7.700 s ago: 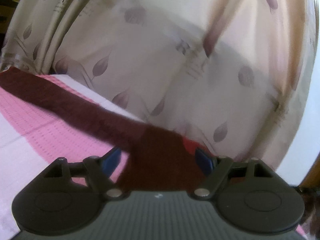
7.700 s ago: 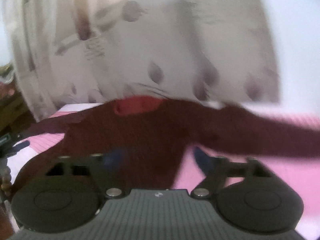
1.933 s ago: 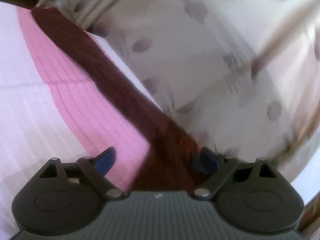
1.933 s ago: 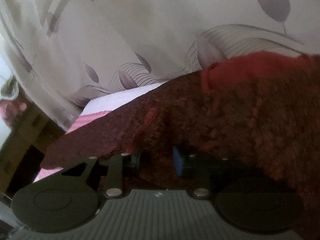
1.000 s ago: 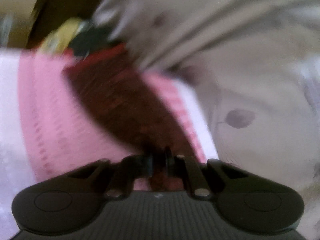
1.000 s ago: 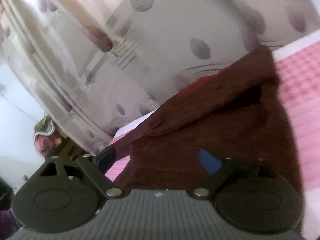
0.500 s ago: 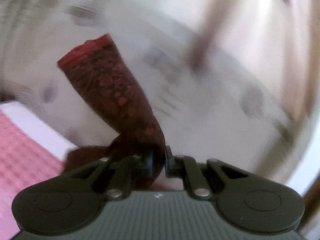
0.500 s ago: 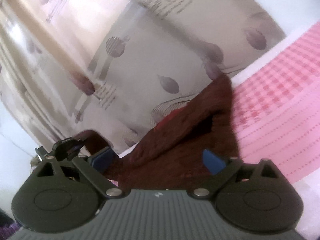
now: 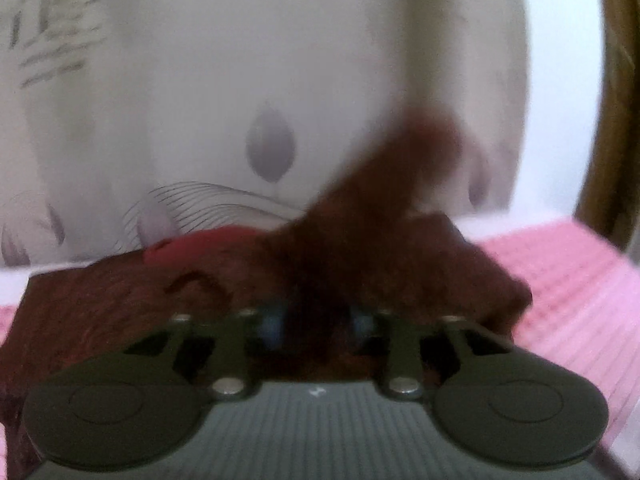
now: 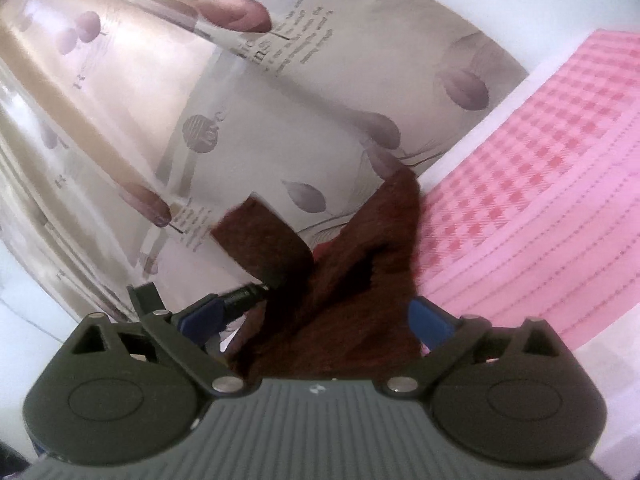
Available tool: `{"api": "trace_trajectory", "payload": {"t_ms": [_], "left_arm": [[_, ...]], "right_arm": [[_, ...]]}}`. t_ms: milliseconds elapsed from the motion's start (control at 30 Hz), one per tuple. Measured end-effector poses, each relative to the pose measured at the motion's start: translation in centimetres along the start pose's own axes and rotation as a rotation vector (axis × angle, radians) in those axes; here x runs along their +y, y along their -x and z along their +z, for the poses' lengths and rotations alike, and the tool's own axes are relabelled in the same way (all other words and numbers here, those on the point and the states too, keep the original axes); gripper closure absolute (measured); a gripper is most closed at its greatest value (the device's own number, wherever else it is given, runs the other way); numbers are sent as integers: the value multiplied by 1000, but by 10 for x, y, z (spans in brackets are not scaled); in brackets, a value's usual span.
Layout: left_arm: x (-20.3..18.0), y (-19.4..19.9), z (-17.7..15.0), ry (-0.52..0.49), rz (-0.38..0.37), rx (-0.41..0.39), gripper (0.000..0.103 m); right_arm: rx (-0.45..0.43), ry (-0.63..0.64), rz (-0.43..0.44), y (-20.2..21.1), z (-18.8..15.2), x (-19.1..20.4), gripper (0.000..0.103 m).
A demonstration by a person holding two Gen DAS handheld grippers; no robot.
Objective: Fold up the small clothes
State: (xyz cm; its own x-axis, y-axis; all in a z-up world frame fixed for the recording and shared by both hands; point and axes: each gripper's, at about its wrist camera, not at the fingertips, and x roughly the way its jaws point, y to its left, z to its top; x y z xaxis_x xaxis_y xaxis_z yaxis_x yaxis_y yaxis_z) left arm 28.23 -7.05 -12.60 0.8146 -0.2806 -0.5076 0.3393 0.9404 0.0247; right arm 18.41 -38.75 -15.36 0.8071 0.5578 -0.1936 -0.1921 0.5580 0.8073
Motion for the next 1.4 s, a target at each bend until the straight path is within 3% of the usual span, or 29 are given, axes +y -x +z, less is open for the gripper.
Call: {"api": "trace_trajectory", "payload": {"t_ms": [67, 100, 200, 367, 533, 667, 733, 833, 900, 1067, 1133, 1267, 1367, 1400], "left_arm": [[-14, 4, -4, -63, -1, -21, 30], [-20, 8, -6, -98, 11, -42, 26], [-31, 20, -8, -141, 23, -77, 25], [0, 47, -9, -77, 39, -127, 13], [66, 62, -29, 132, 102, -168, 13], [120, 53, -58, 441, 31, -164, 13], [130, 50, -74, 523, 15, -207, 13], [134, 45, -81, 587, 27, -205, 13], [134, 51, -83, 593, 34, -250, 13], [133, 56, -86, 589, 35, -278, 13], [133, 55, -86, 591, 32, -277, 10], [138, 54, -90, 629, 32, -275, 5], [141, 52, -91, 661, 34, -263, 5], [141, 51, -91, 666, 38, -261, 5]], "right_arm": [[-3, -16, -1, 0, 0, -5, 4], [-5, -22, -3, -1, 0, -7, 3], [-2, -31, -3, -8, 2, -10, 3], [11, 32, -14, -33, 21, -4, 3], [57, 177, -45, -87, 60, 16, 6], [163, 256, -117, -148, 72, 19, 10], [224, 283, -205, -175, 70, 15, 13], [277, 316, -242, -196, 57, 14, 23], [269, 395, -287, -202, 50, 20, 69], [126, 485, -248, -187, 61, 42, 75], [84, 515, -262, -182, 64, 43, 75], [193, 449, -291, -197, 61, 15, 68], [179, 322, -293, -182, 60, -1, 42], [137, 309, -288, -172, 61, -2, 41]]}}
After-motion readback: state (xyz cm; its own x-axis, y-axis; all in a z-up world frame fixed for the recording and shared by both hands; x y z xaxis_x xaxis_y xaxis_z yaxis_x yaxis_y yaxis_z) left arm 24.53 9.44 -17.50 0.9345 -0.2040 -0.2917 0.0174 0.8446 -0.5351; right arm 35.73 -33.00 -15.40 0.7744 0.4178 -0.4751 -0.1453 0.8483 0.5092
